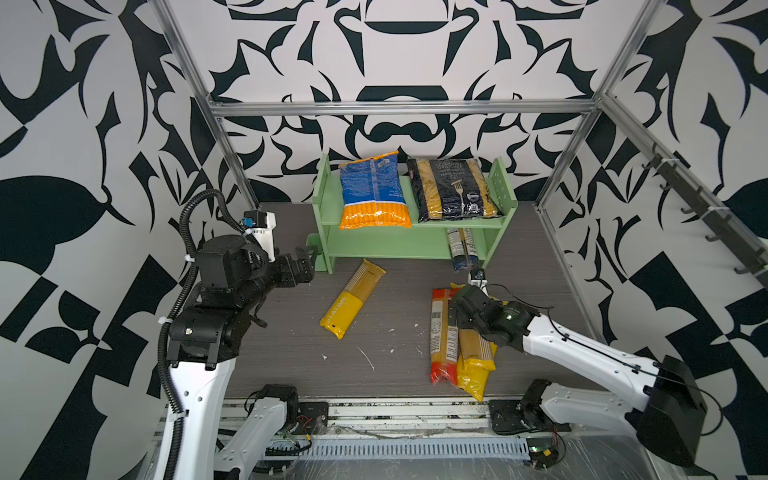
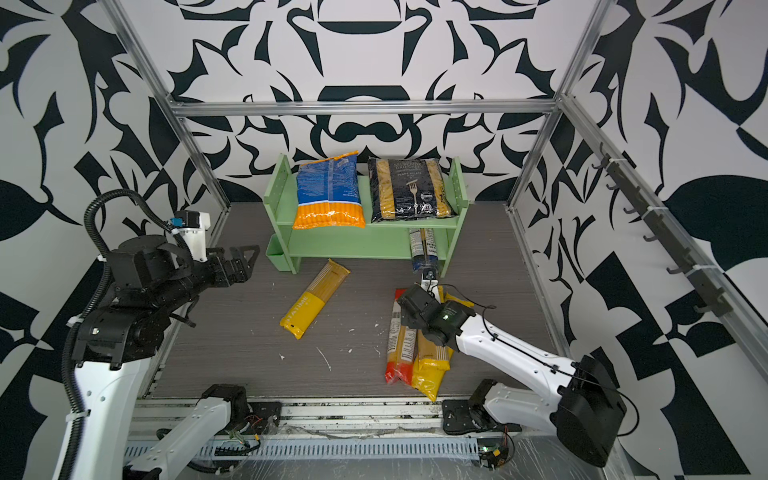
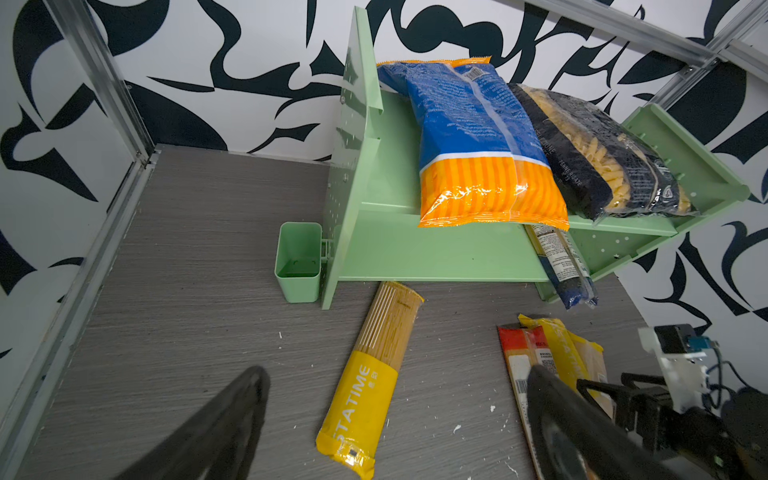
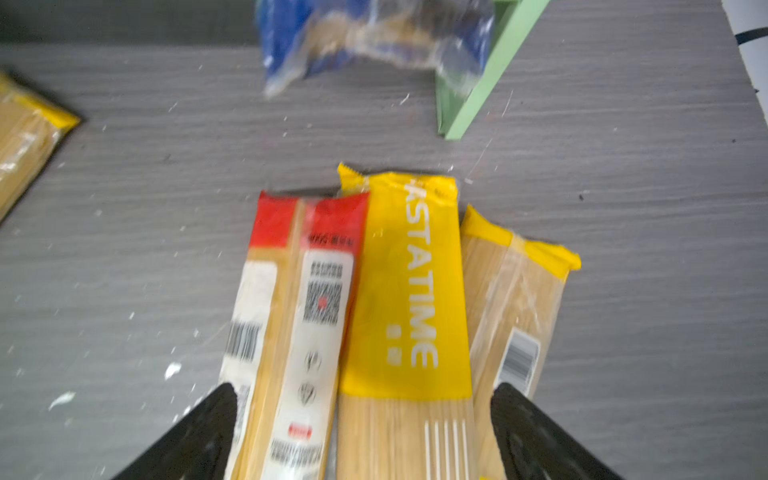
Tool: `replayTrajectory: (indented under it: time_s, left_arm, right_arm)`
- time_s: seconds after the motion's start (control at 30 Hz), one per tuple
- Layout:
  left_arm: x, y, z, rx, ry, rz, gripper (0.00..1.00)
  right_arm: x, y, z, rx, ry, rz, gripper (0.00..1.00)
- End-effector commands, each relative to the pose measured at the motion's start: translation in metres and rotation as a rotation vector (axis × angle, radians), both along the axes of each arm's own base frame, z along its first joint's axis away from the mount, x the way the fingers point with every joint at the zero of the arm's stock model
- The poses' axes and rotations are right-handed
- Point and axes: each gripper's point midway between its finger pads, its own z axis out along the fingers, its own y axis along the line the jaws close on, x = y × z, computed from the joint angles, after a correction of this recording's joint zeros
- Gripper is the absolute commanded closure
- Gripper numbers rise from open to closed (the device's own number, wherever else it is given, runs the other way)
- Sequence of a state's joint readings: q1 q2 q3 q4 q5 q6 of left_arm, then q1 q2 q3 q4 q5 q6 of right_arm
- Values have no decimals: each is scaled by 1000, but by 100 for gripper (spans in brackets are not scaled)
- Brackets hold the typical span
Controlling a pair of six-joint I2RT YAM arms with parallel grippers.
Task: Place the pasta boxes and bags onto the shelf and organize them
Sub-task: 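Withdraw the right gripper and move it over the red-topped spaghetti pack, then close the right gripper on the red-topped spaghetti pack while the left gripper lowers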
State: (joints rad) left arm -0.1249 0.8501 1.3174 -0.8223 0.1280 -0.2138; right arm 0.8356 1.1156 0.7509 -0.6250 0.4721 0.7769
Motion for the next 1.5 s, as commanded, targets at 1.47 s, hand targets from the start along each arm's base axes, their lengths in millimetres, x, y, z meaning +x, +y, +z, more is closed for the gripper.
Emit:
replayTrajectory:
  time_s: [1.47]
  left_arm:
    - [-7, -22, -29, -126, 141, -22, 1]
  right_arm:
    - [-120, 60, -126, -25, -110, 65, 4]
